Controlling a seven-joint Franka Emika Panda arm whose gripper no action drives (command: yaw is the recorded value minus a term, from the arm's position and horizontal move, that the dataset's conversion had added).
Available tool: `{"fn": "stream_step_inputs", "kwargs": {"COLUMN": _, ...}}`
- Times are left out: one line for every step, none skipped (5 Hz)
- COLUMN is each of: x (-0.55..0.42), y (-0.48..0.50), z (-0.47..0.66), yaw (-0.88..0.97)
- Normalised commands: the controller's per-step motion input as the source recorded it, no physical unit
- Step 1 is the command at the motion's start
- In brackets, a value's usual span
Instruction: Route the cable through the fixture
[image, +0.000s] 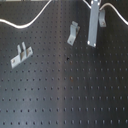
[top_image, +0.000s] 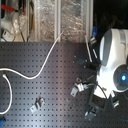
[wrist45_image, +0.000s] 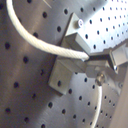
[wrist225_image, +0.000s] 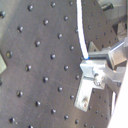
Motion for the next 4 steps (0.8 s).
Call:
{"fn": "stream_step_inputs", "kwargs": {"x": 0.359, "y": 0.419, "z": 0.32, "yaw": 0.25}}
{"fn": "stream_step_inputs", "kwargs": {"x": 0.032, "y": 0.081, "z": 0.08, "yaw": 0.23}}
{"fn": "stream_step_inputs", "kwargs": {"x": -0.154, "y": -0.079, "z": 0.0, "yaw": 0.35}}
{"fn": "stream_step_inputs", "kwargs": {"x": -0.289, "y": -0.131, "z": -0.02, "yaw": 0.39}}
